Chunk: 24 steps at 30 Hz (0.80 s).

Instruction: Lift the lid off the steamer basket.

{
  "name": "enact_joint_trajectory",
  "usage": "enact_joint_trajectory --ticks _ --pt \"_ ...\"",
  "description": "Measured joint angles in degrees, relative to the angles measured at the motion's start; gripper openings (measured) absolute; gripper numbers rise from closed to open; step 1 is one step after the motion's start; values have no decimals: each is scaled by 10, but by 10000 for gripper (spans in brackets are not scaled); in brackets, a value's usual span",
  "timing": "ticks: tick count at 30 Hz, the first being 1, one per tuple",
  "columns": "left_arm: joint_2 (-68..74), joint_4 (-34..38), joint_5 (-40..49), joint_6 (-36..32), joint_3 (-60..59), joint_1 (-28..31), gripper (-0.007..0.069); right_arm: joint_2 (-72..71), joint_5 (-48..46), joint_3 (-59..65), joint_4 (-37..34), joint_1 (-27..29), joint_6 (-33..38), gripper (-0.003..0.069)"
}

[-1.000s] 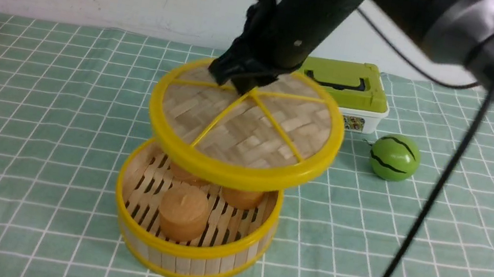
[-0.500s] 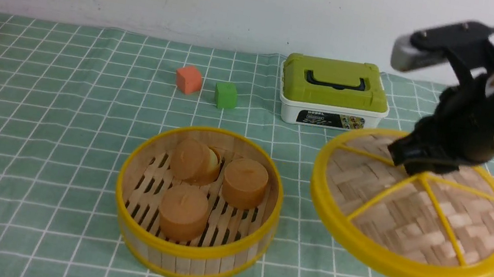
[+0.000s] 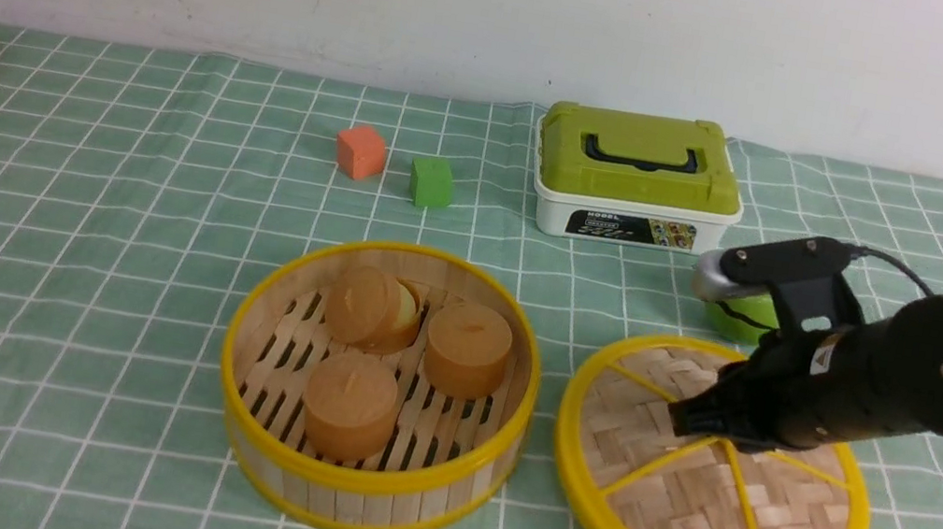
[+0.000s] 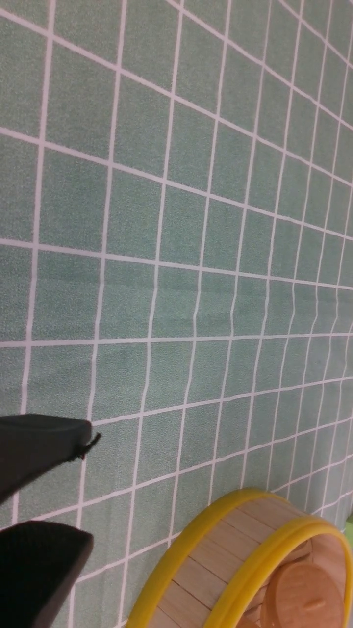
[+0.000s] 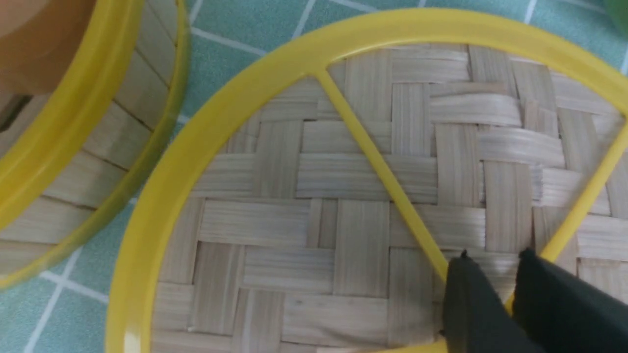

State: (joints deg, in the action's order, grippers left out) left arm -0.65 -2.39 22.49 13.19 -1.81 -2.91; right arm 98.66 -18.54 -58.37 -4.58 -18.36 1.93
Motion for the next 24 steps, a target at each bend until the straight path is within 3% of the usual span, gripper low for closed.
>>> enact_joint_trajectory --ticks 4,9,11,14,17,19,20,21,24 --pt "0 0 0 0 0 0 239 12 7 0 0 0 0 178" --pt "0 0 0 0 0 0 239 -29 -40 -20 0 11 0 340" --pt "0 0 0 0 0 0 239 -62 -60 -24 2 12 0 352" --pt "0 0 0 0 0 0 239 -143 -91 -24 11 12 0 328" --pt "0 0 0 0 0 0 239 -242 -120 -13 17 12 0 235" --pt "0 0 0 0 0 0 239 -346 -135 23 18 12 0 108" --pt "0 0 0 0 0 0 239 -354 -136 26 18 12 -1 99" --pt "0 0 0 0 0 0 239 -407 -142 54 18 12 -5 38" --pt "0 0 0 0 0 0 239 -509 -147 117 18 12 -19 -14"
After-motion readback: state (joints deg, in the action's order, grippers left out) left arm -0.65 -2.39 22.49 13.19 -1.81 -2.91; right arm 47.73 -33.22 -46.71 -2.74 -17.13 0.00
